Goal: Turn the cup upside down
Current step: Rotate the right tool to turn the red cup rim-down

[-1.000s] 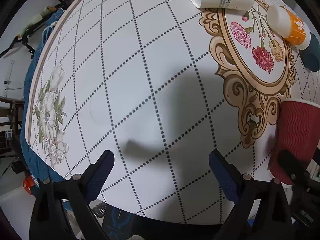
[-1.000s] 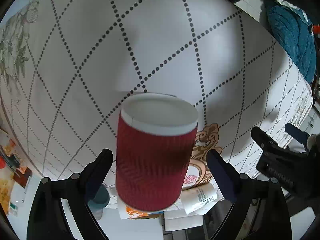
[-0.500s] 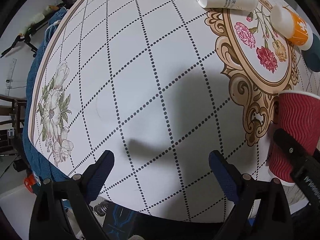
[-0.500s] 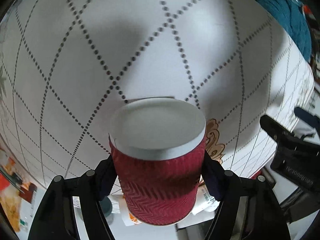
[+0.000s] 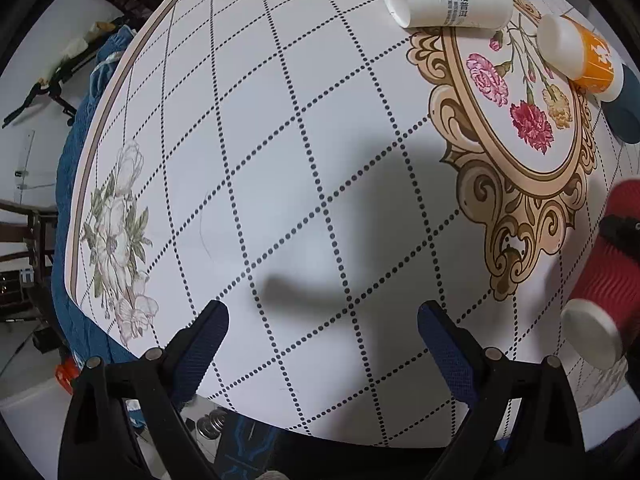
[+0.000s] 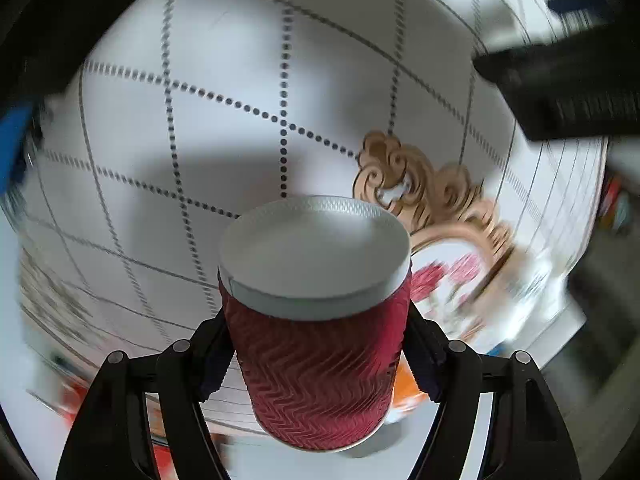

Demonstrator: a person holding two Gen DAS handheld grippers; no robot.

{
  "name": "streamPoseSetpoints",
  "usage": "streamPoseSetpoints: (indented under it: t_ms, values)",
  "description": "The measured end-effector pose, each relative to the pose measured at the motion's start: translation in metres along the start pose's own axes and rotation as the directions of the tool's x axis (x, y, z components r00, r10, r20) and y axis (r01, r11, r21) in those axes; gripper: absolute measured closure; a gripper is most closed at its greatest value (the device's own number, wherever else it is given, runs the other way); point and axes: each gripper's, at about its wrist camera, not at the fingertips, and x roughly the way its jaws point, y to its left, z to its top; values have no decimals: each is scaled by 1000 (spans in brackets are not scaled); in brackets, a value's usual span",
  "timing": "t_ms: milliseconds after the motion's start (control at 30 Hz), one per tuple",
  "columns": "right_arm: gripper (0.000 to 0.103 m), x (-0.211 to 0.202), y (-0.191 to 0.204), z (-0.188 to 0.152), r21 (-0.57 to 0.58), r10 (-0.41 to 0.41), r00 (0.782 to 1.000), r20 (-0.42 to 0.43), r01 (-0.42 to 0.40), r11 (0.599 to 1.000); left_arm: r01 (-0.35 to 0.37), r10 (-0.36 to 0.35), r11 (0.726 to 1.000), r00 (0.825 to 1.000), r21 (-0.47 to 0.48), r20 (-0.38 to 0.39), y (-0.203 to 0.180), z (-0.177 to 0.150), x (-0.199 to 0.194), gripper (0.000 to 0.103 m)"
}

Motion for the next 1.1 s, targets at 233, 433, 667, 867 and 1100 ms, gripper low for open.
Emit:
streamPoseSetpoints:
  t_ms: [233, 433, 667, 867, 1100]
  values:
    - [27, 19, -20, -21, 282, 236, 972, 5, -228, 932, -10, 10, 999, 1000, 36, 14, -8, 16, -7, 6]
    - [27, 47, -55, -41, 577, 442, 895, 56, -390, 717, -15, 14, 998, 1000, 59, 18, -23, 21, -11, 6]
    - [27, 91, -85, -81, 820, 657, 717, 232, -507, 265, -16, 14, 997, 1000, 78, 16, -33, 27, -9, 6]
    - [27, 119, -91, -112, 843, 703, 567, 429, -532, -84, -19, 17, 995, 1000, 102, 20, -51, 33, -17, 6]
    - [26, 142, -93, -147, 774, 648, 450, 614, -504, -383, -22, 20, 992, 1000, 124, 20, -68, 38, -20, 6]
